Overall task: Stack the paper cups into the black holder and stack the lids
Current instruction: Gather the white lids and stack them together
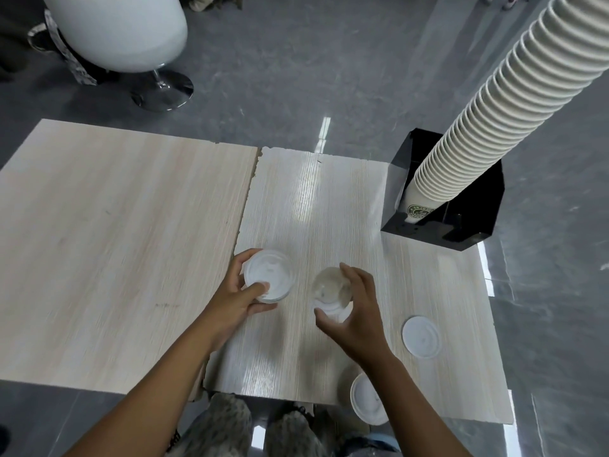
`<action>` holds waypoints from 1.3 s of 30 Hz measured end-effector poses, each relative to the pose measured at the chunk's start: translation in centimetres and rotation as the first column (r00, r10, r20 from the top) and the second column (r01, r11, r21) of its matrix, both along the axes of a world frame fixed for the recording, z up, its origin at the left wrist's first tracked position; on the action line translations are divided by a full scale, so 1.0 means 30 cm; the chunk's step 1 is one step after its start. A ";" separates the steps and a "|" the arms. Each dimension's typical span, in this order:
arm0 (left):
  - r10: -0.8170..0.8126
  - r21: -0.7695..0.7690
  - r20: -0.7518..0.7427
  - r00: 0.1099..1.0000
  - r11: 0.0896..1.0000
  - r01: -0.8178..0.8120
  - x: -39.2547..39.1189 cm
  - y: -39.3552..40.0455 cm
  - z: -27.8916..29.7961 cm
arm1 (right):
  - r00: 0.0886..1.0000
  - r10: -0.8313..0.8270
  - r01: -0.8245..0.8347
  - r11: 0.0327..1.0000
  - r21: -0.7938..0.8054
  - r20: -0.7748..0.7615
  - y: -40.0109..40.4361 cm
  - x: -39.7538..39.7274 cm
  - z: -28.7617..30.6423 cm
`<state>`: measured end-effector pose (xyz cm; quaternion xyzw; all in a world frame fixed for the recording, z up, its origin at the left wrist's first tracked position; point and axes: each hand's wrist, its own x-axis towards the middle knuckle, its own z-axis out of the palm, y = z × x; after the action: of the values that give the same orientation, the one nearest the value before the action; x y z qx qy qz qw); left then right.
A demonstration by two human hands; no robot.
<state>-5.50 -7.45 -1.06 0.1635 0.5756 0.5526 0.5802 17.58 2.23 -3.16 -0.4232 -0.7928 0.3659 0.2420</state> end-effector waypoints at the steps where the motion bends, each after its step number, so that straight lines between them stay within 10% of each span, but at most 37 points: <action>1: -0.007 -0.003 -0.004 1.000 1.000 0.007 0.000 0.000 0.003 | 0.999 -0.003 0.003 1.000 0.016 -0.038 0.006 -0.004 0.029; 24: -0.059 -0.094 -0.126 0.990 0.994 0.047 0.135 -0.074 0.067 | 0.990 0.133 -0.140 0.976 0.164 0.052 -0.142 -0.144 0.109; 29: 0.005 -0.053 0.003 1.000 0.999 -0.004 0.127 -0.080 0.049 | 0.979 -0.176 0.178 0.984 0.012 -0.099 -0.133 0.001 0.050; 39: -0.015 -0.055 0.022 1.000 0.998 0.016 0.103 -0.056 0.022 | 0.838 -0.082 0.155 0.984 -0.092 0.540 -0.054 0.113 -0.117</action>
<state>-2.42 -9.14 -0.41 0.1461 0.5830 0.5338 0.5949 20.95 0.61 -6.65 -0.5715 -0.7751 0.2695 0.0058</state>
